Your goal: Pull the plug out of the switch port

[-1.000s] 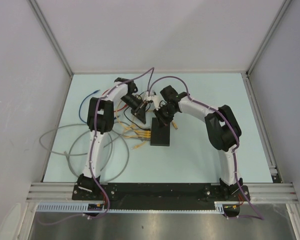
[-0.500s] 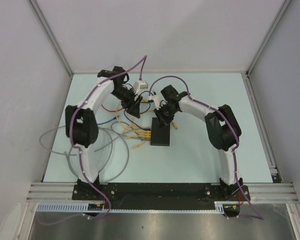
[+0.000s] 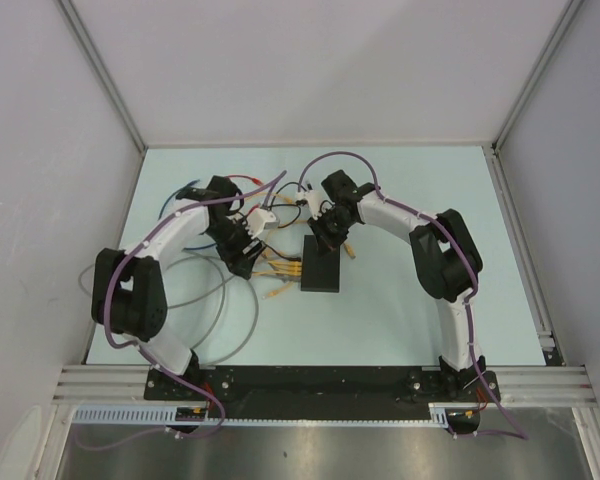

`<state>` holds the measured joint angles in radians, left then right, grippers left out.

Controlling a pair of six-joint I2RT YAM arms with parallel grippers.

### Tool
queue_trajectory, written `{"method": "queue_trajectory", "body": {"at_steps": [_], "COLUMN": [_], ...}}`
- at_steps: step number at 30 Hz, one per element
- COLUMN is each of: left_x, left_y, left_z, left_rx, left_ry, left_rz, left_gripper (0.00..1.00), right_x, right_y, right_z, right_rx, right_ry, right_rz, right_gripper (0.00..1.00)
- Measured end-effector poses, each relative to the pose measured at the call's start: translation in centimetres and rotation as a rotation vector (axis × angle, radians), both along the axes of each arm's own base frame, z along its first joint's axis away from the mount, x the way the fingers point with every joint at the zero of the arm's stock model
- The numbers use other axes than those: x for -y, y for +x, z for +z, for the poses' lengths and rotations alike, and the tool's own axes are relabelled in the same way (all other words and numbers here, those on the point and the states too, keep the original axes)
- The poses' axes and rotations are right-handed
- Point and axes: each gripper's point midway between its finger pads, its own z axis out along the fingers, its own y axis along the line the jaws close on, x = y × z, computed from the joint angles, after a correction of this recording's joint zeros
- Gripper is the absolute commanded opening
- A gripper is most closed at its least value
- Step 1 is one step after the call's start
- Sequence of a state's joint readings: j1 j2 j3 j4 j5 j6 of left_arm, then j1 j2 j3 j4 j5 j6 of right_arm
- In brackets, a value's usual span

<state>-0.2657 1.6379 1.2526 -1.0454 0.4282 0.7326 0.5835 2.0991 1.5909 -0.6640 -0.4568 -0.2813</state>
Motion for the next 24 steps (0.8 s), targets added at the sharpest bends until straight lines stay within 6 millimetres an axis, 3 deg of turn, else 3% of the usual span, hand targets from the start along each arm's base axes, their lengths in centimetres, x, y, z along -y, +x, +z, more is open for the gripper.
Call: {"method": "queue_trajectory", "body": {"at_steps": [7, 10, 11, 12, 17, 19, 24], "left_x": [-1.9, -3.0, -3.4, -3.8, -5.1, -6.2, -11.9], "left_y": [0.5, 0.6, 0.6, 0.6, 0.8, 0.5, -0.3], "left_z": [-3.1, -4.4, -4.6, -4.7, -4.4, -3.7, -1.1], "left_rx": [0.035, 0.035, 0.041, 0.044, 0.062, 0.070, 0.106], "left_ry": [0.107, 0.171, 0.191, 0.209, 0.236, 0.249, 0.345], "left_rz": [0.014, 0.018, 0.014, 0.011, -0.015, -0.028, -0.017], "left_gripper": [0.65, 0.48, 0.36, 0.30, 0.01, 0.00, 0.00], "right_x": [-0.1, -0.1, -0.1, -0.1, -0.1, 0.0, -0.1], "right_y": [-0.1, 0.0, 0.0, 0.0, 0.0, 0.0, 0.0], "right_z": [0.0, 0.0, 0.0, 0.0, 0.0, 0.0, 0.0], "right_rx": [0.000, 0.001, 0.001, 0.001, 0.001, 0.001, 0.001], "right_ry": [0.000, 0.000, 0.000, 0.001, 0.000, 0.000, 0.001], "right_rz": [0.002, 0.002, 0.002, 0.002, 0.001, 0.001, 0.001], "right_gripper": [0.00, 0.00, 0.00, 0.00, 0.00, 0.00, 0.00]}}
